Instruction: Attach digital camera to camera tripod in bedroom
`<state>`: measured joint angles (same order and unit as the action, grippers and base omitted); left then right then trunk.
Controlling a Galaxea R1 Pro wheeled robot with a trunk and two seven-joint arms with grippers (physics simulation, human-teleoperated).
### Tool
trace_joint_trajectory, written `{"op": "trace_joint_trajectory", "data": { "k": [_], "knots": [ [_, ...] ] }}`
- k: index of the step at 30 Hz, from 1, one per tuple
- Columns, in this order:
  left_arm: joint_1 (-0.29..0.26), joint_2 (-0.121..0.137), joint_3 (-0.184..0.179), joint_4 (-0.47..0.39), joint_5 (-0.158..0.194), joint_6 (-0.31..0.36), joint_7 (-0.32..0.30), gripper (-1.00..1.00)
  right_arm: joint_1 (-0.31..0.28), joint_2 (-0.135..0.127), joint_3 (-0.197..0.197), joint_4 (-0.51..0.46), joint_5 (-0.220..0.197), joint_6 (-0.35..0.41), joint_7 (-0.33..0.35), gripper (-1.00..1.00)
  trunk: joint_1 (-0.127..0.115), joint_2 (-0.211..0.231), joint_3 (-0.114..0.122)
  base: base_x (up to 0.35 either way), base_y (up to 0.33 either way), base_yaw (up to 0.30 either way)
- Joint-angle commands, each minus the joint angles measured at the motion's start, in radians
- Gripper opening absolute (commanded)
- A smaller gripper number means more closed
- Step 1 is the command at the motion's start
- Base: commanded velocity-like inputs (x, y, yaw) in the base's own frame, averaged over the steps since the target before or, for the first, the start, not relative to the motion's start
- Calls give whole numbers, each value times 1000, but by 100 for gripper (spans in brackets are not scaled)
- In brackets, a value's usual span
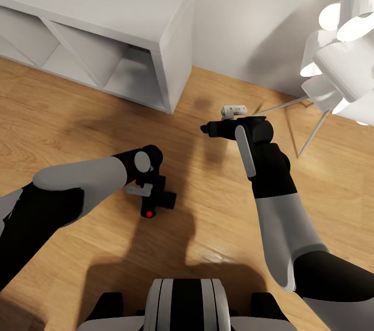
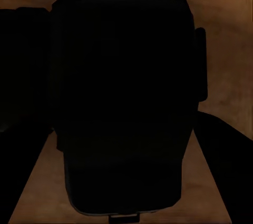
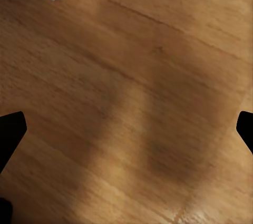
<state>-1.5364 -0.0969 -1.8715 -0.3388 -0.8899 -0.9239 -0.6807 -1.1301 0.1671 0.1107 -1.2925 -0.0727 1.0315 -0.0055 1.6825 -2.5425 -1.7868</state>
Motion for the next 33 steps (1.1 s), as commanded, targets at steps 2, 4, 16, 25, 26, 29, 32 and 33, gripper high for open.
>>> {"op": "trace_joint_trajectory", "data": {
  "k": [2,4,16,25,26,29,32,33],
  "knots": [
    [-3,0,-1,-4,3,-1,-3,-100,0,0,0,-1,-4,4,-1,100,0,0,-1,0,0,0],
    [-4,0,-1,-6,3,-1,-3,-100,0,0,0,-1,-4,4,-1,100,0,0,-1,0,0,0],
    [-23,-4,12,-14,11,-1,-2,-100,0,0,0,-1,-4,4,-1,100,0,0,-1,0,0,0],
    [-43,-12,74,-96,42,-1,29,-100,0,0,0,-1,-4,4,-1,100,0,0,-1,0,0,0],
    [-47,-12,84,-110,52,-1,34,-100,0,0,0,-1,-4,4,-2,100,0,0,-1,0,0,0],
    [-55,-9,104,-151,81,-1,44,-100,0,0,0,-1,-4,4,-1,100,0,0,-1,0,0,0],
    [-58,-7,112,-172,97,-1,48,-100,0,0,0,-1,-4,4,-1,100,0,0,-1,0,0,0],
    [-59,-6,115,-179,102,-1,50,-100,0,0,0,-1,-4,4,-1,100,0,0,-1,0,0,0]
  ]
}}
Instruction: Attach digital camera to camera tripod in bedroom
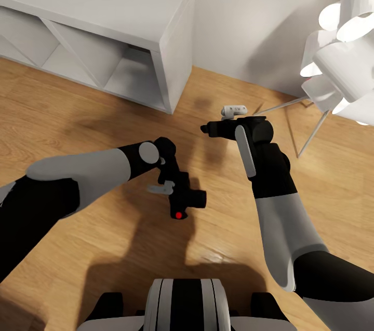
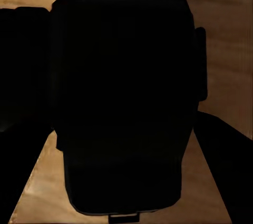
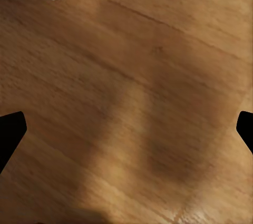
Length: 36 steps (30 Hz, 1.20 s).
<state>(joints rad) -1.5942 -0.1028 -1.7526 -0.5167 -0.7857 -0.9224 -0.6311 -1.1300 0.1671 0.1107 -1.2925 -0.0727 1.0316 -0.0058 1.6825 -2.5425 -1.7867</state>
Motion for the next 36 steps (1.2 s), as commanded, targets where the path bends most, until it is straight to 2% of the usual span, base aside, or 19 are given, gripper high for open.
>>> {"op": "trace_joint_trajectory", "data": {
  "k": [1,9,13,16,17,23,24,26,29,36],
  "knots": [
    [-1,0,-4,-1,-2,-3,0,-100,-1,0,0,-1,-4,4,-1,100,0,0,-1,0,0,0],
    [-5,5,6,-24,18,-3,4,-100,-1,0,0,-1,-4,4,-1,100,0,0,-1,0,0,0],
    [-5,7,13,-26,38,-1,6,-100,-1,0,0,-1,-4,4,-1,100,0,0,-1,0,0,0],
    [-5,19,21,-24,100,0,5,-100,-1,0,0,-1,-4,4,-1,100,0,0,-1,0,0,0],
    [-5,19,21,-24,100,0,5,-100,-1,0,0,-1,-4,4,-1,100,0,0,-1,0,0,0],
    [-6,73,26,-20,294,4,1,-100,-1,0,0,-1,-4,4,-1,100,0,0,-1,0,0,0],
    [-6,73,26,-20,294,4,1,-100,-1,0,0,-1,-4,4,-1,100,0,0,-1,0,0,0],
    [-5,87,25,-15,343,5,0,-100,-1,0,0,-1,-4,4,-1,100,0,0,-1,0,0,0],
    [-5,97,25,9,389,7,-1,-100,-1,0,0,-1,-4,4,-1,100,0,0,-1,0,0,0],
    [-1,97,31,88,434,9,-3,-100,-1,0,0,-1,-4,4,-1,100,0,0,-1,0,0,0]
  ]
}}
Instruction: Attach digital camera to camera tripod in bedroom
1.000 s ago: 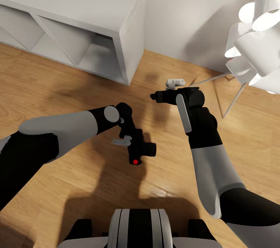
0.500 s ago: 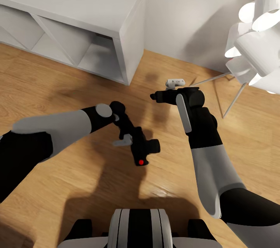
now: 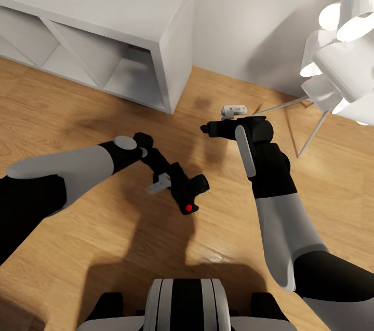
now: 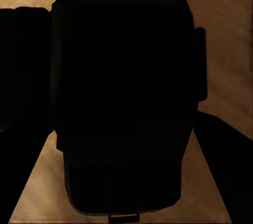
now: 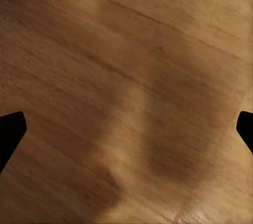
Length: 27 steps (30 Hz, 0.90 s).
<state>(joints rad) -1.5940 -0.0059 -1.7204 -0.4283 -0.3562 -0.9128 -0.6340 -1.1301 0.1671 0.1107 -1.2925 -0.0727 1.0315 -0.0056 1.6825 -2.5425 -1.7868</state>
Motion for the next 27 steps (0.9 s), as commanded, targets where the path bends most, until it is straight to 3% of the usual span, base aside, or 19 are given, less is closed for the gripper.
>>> {"op": "trace_joint_trajectory", "data": {
  "k": [1,3,4,7,8,11,12,16,18,19,22,23,24,27],
  "knots": [
    [1,-1,-1,18,18,-1,-1,-100,0,0,0,-1,-4,4,-1,100,0,0,-1,0,0,0],
    [3,-3,1,50,55,0,-2,-100,0,0,0,-1,-4,4,-1,100,0,0,-1,0,0,0],
    [3,-3,1,50,55,0,-2,-100,0,0,0,-1,-4,4,-1,100,0,0,-1,0,0,0],
    [6,-5,2,88,120,2,-4,-100,0,0,0,-1,-4,4,-1,100,0,0,-1,0,0,0],
    [6,-5,2,88,120,2,-4,-100,0,0,0,-1,-4,4,-1,100,0,0,-1,0,0,0],
    [11,-5,2,116,176,5,-14,-100,0,0,0,-1,-4,4,-1,100,0,0,-1,0,0,0],
    [11,-5,2,116,176,5,-14,-100,0,0,0,-1,-4,4,-1,100,0,0,-1,0,0,0],
    [16,-6,5,150,244,8,-45,-100,0,0,0,-1,-4,4,-1,100,0,0,-1,0,0,0],
    [17,-6,8,163,296,10,-69,-100,0,0,0,-1,-4,4,-1,100,0,0,-1,0,0,0],
    [17,-6,8,163,296,10,-69,-100,0,0,0,-1,-4,4,-1,100,0,0,-1,0,0,0],
    [19,-4,14,176,400,17,-121,-100,0,0,0,-1,-4,4,-1,100,0,0,-1,0,0,0],
    [19,-4,14,176,400,17,-121,-100,0,0,0,-1,-4,4,-1,100,0,0,-1,0,0,0],
    [20,-3,16,179,436,25,-144,-100,0,0,0,-1,-4,4,-1,100,0,0,-1,0,0,0],
    [21,-3,20,182,539,89,-235,-100,0,0,0,-1,-4,4,-1,100,0,0,-1,0,0,0]
  ]
}}
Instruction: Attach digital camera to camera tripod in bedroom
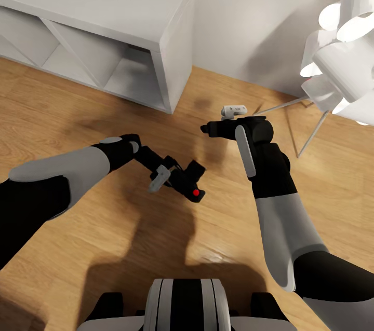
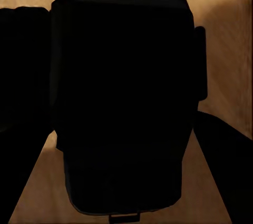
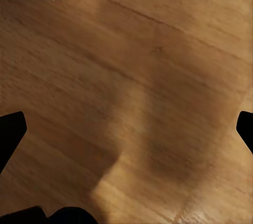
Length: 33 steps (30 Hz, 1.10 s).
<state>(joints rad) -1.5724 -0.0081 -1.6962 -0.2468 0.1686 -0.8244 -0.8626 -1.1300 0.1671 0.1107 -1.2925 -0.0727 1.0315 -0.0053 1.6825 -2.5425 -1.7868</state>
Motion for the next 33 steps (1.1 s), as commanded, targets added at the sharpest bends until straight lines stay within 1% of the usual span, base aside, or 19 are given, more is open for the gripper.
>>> {"op": "trace_joint_trajectory", "data": {
  "k": [1,5,7,8,10,13,14,15,19,20,23,24,27,28,31,33],
  "knots": [
    [-1,0,-4,0,14,1,-6,-100,-1,0,0,-1,-4,4,-1,100,0,0,-1,0,0,0],
    [0,2,7,-4,143,156,-154,-100,-1,0,0,-1,-4,4,-1,100,0,0,-1,0,0,0],
    [-1,5,15,-7,201,239,-219,-100,-1,0,0,-1,-4,4,-1,100,0,0,-1,0,0,0],
    [-1,5,15,-7,201,239,-219,-100,-1,0,0,-1,-4,4,-1,100,0,0,-1,0,0,0],
    [-1,7,23,-8,249,312,-275,-100,-1,0,0,-1,-4,4,-1,100,0,0,-1,0,0,0],
    [-3,7,31,-10,294,401,-335,-100,-1,0,0,-1,-4,4,-1,100,0,0,-1,0,0,0],
    [-4,7,33,-10,303,426,-348,-100,-1,0,0,-1,-4,4,-2,100,0,0,-1,0,0,0],
    [-4,7,33,-10,303,426,-348,-100,-1,0,0,-1,-4,4,-2,100,0,0,-1,0,0,0],
    [-8,5,47,-9,327,525,-381,-100,-1,0,0,-1,-4,4,-1,100,0,0,-1,0,0,0],
    [-8,5,47,-9,327,525,-381,-100,-1,0,0,-1,-4,4,-1,100,0,0,-1,0,0,0],
    [-10,5,84,-10,335,633,-392,-100,-1,0,0,-1,-4,4,-2,100,0,0,-1,0,0,0],
    [-10,5,84,-10,335,633,-392,-100,-1,0,0,-1,-4,4,-2,100,0,0,-1,0,0,0],
    [-14,7,119,-13,338,727,-400,-100,-1,0,0,-1,-4,4,-1,100,0,0,-1,0,0,0],
    [-14,7,119,-13,338,727,-400,-100,-1,0,0,-1,-4,4,-1,100,0,0,-1,0,0,0],
    [-27,5,139,-16,339,781,-409,-100,-1,0,0,-1,-4,4,-1,100,0,0,-1,0,0,0],
    [-34,4,144,-16,340,793,-413,-100,-1,0,0,-1,-4,4,-1,100,0,0,-1,0,0,0]
  ]
}}
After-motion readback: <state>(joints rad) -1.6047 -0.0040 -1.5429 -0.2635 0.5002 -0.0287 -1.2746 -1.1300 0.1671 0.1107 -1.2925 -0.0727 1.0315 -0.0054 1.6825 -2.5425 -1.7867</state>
